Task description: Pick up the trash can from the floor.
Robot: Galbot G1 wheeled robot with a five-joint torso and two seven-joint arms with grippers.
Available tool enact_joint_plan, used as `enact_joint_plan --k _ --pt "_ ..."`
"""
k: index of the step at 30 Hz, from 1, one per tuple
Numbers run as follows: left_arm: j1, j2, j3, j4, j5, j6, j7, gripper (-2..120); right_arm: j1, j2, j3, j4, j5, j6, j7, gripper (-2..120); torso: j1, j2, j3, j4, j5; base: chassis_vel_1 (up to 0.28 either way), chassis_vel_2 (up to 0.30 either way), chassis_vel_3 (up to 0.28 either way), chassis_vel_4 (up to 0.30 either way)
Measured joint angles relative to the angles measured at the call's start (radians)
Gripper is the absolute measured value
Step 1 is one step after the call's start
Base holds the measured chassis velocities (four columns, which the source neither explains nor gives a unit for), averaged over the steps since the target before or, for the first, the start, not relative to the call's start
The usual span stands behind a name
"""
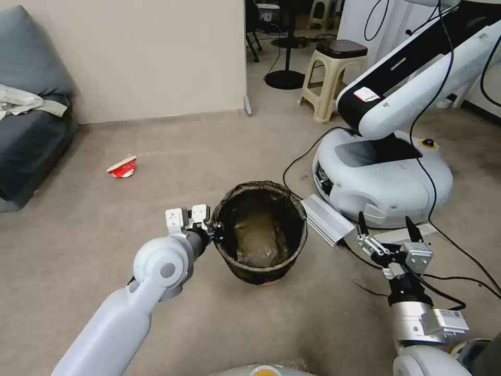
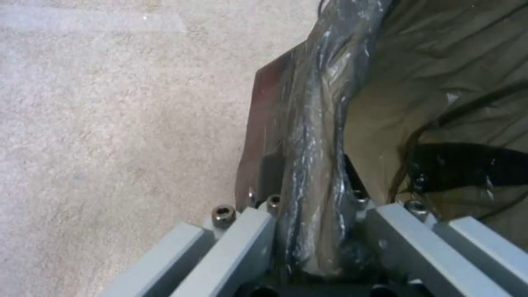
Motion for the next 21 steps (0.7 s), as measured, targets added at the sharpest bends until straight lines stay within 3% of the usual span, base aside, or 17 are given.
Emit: enact_joint_plan --k 21 --pt "0.008 0.004 -0.006 -0.011 -0.003 0.000 0.002 1 0.000 -0.006 -0.001 -0.003 0.001 0.001 0.003 100 0.000 0.000 0.000 0.0000 0.0000 0.000 0.000 0.000 0.000"
